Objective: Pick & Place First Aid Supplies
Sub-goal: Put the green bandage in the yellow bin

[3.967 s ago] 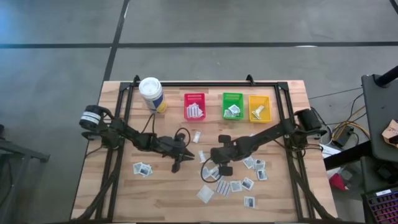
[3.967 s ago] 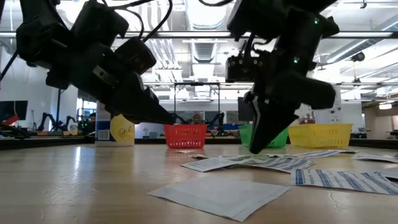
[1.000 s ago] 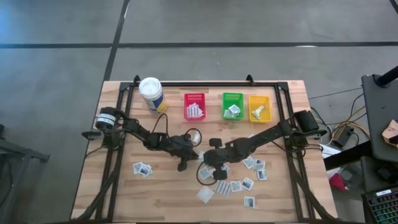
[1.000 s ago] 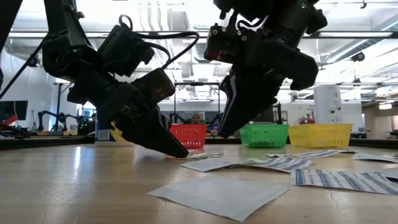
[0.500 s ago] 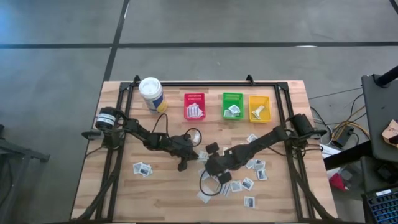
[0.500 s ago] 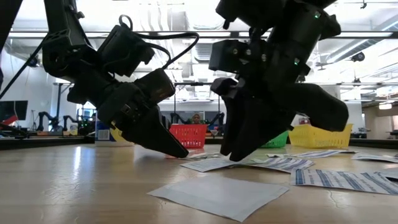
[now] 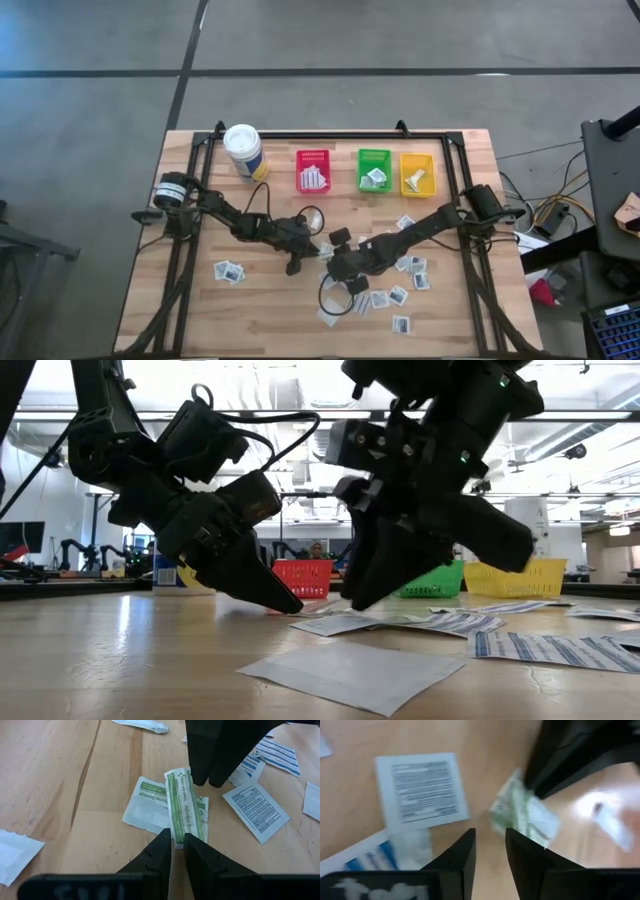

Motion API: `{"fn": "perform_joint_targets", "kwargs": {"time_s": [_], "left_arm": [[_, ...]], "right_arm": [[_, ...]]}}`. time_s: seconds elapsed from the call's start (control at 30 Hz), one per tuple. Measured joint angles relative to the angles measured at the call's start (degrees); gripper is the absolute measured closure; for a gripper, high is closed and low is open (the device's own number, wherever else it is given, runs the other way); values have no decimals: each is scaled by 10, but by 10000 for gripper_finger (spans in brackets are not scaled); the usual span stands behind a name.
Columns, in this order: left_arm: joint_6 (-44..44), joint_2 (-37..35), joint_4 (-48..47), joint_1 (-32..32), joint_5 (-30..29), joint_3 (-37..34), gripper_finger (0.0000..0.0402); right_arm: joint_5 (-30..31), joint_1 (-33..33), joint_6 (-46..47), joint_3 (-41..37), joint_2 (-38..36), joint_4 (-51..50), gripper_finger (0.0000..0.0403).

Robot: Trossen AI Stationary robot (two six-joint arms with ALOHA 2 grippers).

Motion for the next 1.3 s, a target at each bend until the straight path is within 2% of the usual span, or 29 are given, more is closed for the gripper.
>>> {"fn": "perform_joint_targets", "kwargs": {"time_s": [0.1,0.43,0.67,1.3], "left_arm": [[0,0,0,0,0,0,337],[0,0,0,0,0,0,337],[0,0,0,0,0,0,337],[-1,0,0,0,0,0,337]], "right_arm": [[21,0,-1,7,-1,-9,303],[33,1,-5,6,-2,-28,299],[32,3,35,13,-2,-96,297],[50,-1,2,13,11,-41,301]]}}
